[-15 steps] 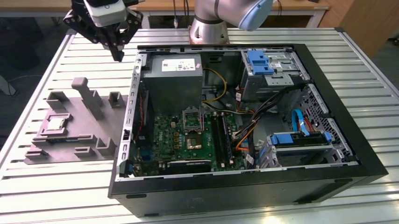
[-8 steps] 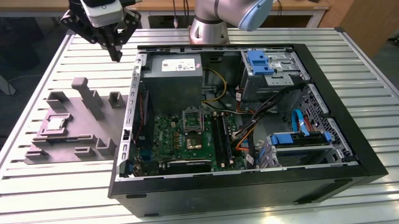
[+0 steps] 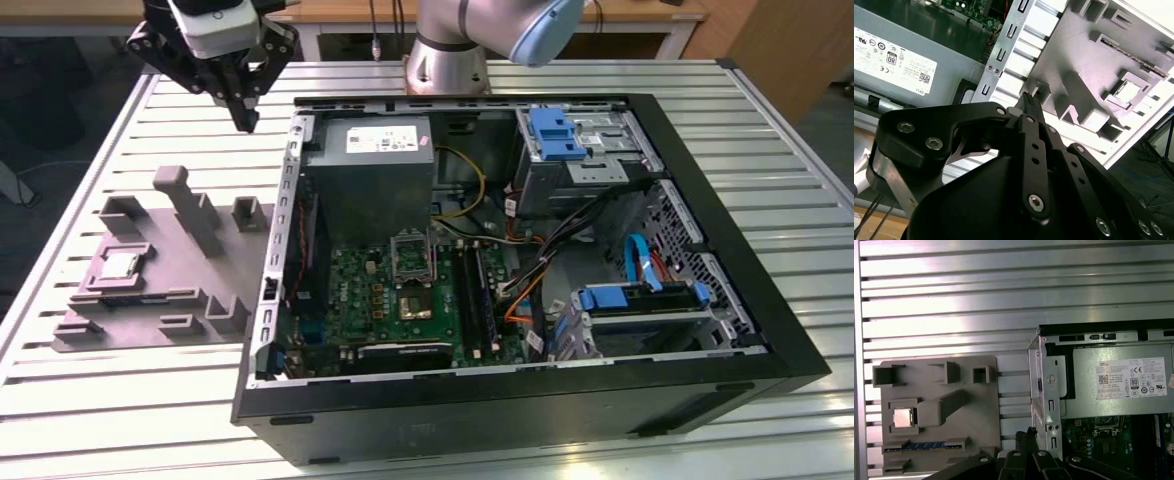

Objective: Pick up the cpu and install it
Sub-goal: 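Reach for the cpu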

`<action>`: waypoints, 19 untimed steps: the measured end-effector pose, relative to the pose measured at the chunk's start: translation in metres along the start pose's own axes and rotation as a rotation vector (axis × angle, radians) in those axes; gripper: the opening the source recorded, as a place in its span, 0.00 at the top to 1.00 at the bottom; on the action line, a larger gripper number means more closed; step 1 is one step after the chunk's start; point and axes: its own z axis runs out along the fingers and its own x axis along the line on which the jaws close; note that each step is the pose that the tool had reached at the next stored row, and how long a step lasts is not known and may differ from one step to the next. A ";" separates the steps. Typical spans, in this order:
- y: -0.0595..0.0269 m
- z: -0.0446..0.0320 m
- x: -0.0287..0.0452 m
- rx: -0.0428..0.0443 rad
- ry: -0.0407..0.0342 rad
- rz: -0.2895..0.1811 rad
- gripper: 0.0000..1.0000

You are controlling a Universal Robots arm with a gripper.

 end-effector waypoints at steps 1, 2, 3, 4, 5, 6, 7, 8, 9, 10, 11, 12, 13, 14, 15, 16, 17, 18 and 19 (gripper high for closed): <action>0.0000 0.0000 0.0003 0.0000 0.0000 0.000 0.89; -0.0001 0.0000 0.0006 0.0000 0.0000 0.000 0.89; -0.0001 0.0000 0.0010 0.0000 0.0000 0.000 0.89; -0.0001 0.0000 0.0013 0.0001 0.0000 0.000 0.89; -0.0001 0.0001 0.0015 0.0000 0.0000 0.000 0.89; -0.0002 0.0002 0.0026 0.0000 0.0000 0.000 0.89; -0.0003 0.0002 0.0036 0.0001 0.0000 0.000 0.89; -0.0003 0.0002 0.0037 0.0000 0.0000 0.000 0.89; -0.0003 0.0002 0.0039 0.0000 0.0000 0.000 0.89; -0.0003 0.0002 0.0041 0.0001 0.0000 0.000 0.89; -0.0003 0.0002 0.0043 0.0001 0.0000 0.000 0.89; -0.0004 0.0002 0.0045 0.0001 0.0000 0.000 0.89; -0.0004 0.0002 0.0049 0.0000 0.0000 0.000 0.89; -0.0004 0.0002 0.0052 0.0000 0.0000 0.000 0.89; -0.0004 0.0002 0.0055 0.0000 0.0000 0.000 0.89; -0.0005 0.0002 0.0060 0.0000 0.0000 0.000 0.89; -0.0005 0.0002 0.0064 0.0000 0.0000 0.000 0.89; -0.0005 0.0002 0.0068 0.0000 0.0001 0.000 0.89; -0.0006 0.0002 0.0072 0.0001 0.0000 0.000 0.89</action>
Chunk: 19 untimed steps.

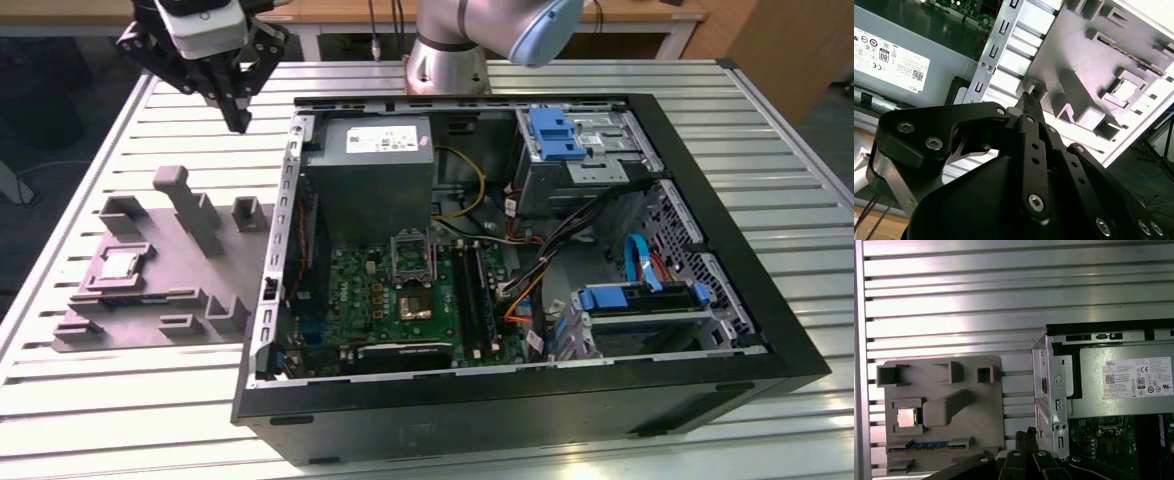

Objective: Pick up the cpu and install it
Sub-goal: 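Reach for the cpu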

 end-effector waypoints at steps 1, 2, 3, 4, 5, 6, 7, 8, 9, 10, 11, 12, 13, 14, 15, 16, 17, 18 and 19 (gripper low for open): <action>0.0000 0.0000 0.0005 -0.0001 -0.0001 0.000 0.89; -0.0001 0.0000 0.0009 0.0000 0.0000 0.000 0.89; -0.0001 0.0000 0.0012 0.0000 0.0000 0.000 0.89; -0.0001 0.0000 0.0016 0.0000 -0.0001 0.000 0.89; -0.0002 0.0000 0.0020 0.0000 0.0000 0.000 0.89; -0.0002 0.0000 0.0024 0.0000 0.0000 0.000 0.89; -0.0002 0.0000 0.0027 0.0000 0.0000 0.000 0.89; -0.0003 0.0001 0.0031 -0.0001 0.0000 0.000 0.89; -0.0003 0.0001 0.0036 0.0000 0.0000 0.000 0.89; -0.0003 0.0000 0.0040 0.0000 0.0000 0.000 0.89; -0.0004 0.0000 0.0044 0.0000 0.0000 0.000 0.89; -0.0004 0.0001 0.0049 0.0000 0.0000 0.000 0.89; -0.0004 0.0001 0.0055 -0.0001 0.0000 0.000 0.89; -0.0005 0.0001 0.0060 0.0000 0.0000 0.000 0.89; -0.0005 0.0001 0.0065 0.0000 -0.0001 0.000 0.89; -0.0006 0.0001 0.0071 0.0000 0.0000 0.000 0.89; -0.0006 0.0001 0.0076 -0.0001 0.0000 0.000 0.89; -0.0006 0.0001 0.0080 -0.0001 -0.0001 0.000 0.89; -0.0007 0.0001 0.0086 -0.0001 0.0000 0.000 0.89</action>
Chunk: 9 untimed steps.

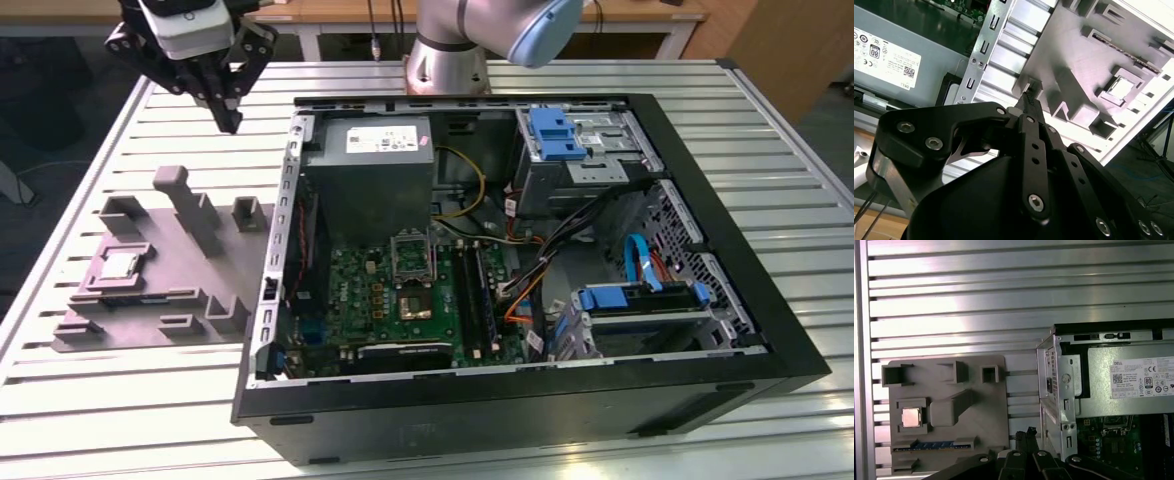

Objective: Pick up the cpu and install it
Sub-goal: 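Reach for the cpu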

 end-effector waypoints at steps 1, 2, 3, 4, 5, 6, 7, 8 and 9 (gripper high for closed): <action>-0.0001 0.0000 0.0005 0.0000 0.0000 0.000 0.89; -0.0001 0.0000 0.0010 0.0000 0.0000 0.000 0.89; -0.0001 0.0000 0.0016 0.0000 0.0000 0.000 0.89; -0.0002 0.0000 0.0023 0.0000 0.0000 0.000 0.89; -0.0002 0.0000 0.0030 0.0001 0.0001 0.000 0.89; -0.0003 0.0001 0.0036 0.0000 0.0000 0.000 0.89; -0.0003 0.0001 0.0043 0.0000 0.0000 0.000 0.89; -0.0004 0.0000 0.0051 0.0001 0.0000 0.000 0.89; -0.0004 0.0001 0.0058 0.0000 0.0000 0.000 0.89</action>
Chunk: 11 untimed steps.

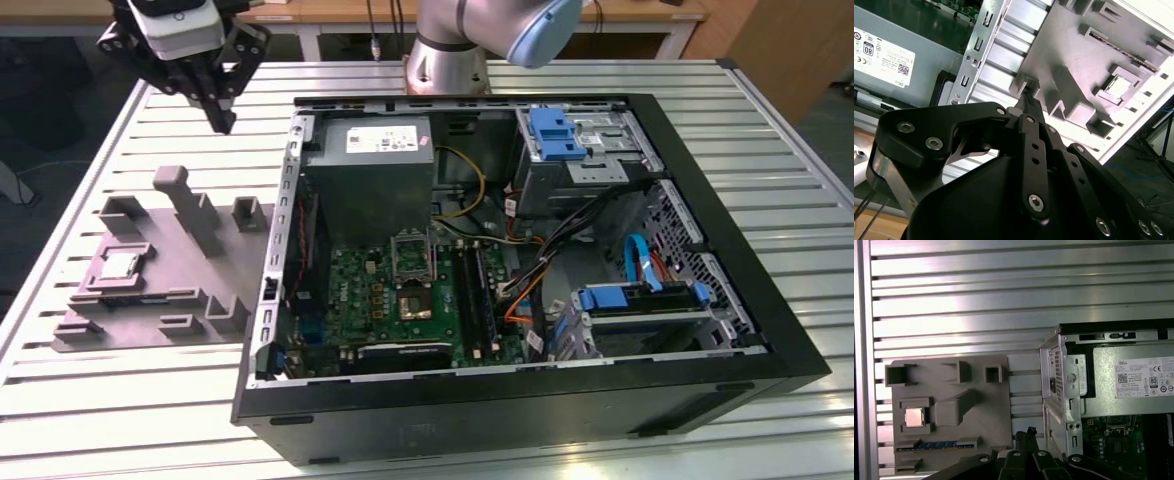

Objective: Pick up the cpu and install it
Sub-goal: 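Reach for the cpu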

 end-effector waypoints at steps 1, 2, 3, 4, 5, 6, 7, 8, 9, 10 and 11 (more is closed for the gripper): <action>-0.0001 0.0000 0.0007 0.0000 0.0000 0.000 0.89; -0.0001 0.0000 0.0014 0.0000 0.0000 0.000 0.89; -0.0002 0.0000 0.0021 0.0000 0.0000 0.000 0.89; -0.0002 0.0001 0.0027 0.0000 0.0000 0.000 0.89; -0.0003 0.0000 0.0034 0.0000 0.0001 0.000 0.89; -0.0003 0.0001 0.0041 0.0000 0.0000 0.000 0.89; -0.0004 0.0001 0.0047 0.0000 0.0000 0.000 0.89; -0.0004 0.0001 0.0053 0.0000 0.0000 0.000 0.89; -0.0005 0.0001 0.0060 0.0000 0.0000 0.000 0.89; -0.0005 0.0002 0.0067 -0.0001 0.0000 0.000 0.89; -0.0006 0.0002 0.0073 -0.0001 0.0000 0.000 0.89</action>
